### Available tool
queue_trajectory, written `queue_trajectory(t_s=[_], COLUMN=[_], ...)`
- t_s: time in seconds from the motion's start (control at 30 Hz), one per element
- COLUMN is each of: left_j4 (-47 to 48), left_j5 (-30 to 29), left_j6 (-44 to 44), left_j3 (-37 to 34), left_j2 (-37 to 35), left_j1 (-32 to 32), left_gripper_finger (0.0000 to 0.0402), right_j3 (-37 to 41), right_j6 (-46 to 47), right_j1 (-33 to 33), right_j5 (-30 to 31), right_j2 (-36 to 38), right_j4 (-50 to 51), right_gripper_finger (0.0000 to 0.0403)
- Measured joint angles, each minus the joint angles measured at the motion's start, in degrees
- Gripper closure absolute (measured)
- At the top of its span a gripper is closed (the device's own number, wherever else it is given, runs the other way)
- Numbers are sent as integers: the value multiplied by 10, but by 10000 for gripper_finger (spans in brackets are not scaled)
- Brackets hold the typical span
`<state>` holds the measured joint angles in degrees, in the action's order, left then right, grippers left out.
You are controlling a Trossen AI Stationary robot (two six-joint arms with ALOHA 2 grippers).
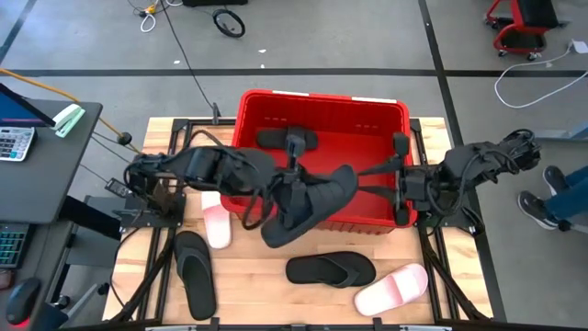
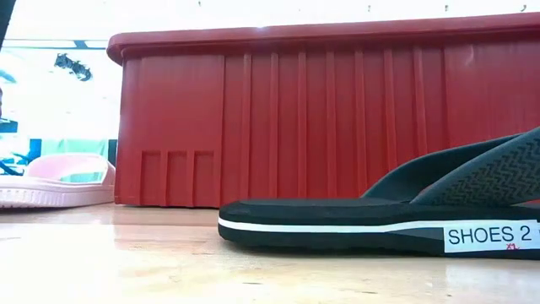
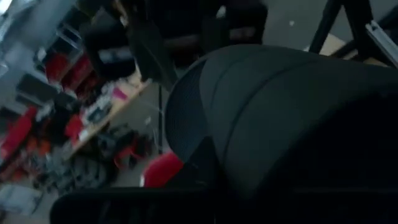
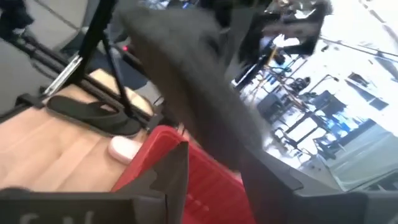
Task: Pick and place slides into bin
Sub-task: Put the black slide into the red bin
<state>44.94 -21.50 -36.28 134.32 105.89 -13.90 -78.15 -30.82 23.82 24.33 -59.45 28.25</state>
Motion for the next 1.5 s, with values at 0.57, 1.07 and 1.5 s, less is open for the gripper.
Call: queue_trajectory(t_s=[0.57, 1.07, 1.5], left_j4=[87, 91, 95], left_j5=[127, 127, 145], left_j6=[26, 27, 60], left_j3=[-1, -1, 0], left_j2=[-6, -6, -6], left_j1=[30, 28, 24], left_gripper_finger=[390, 390, 390], right_j3=[0, 0, 0], right_j6=[8, 48, 37], right_j1=[-16, -16, -16], right_j5=[-5, -43, -13], right_j2=[-5, -47, -44], right_j4=[3, 30, 21], right_gripper_finger=[254, 205, 193])
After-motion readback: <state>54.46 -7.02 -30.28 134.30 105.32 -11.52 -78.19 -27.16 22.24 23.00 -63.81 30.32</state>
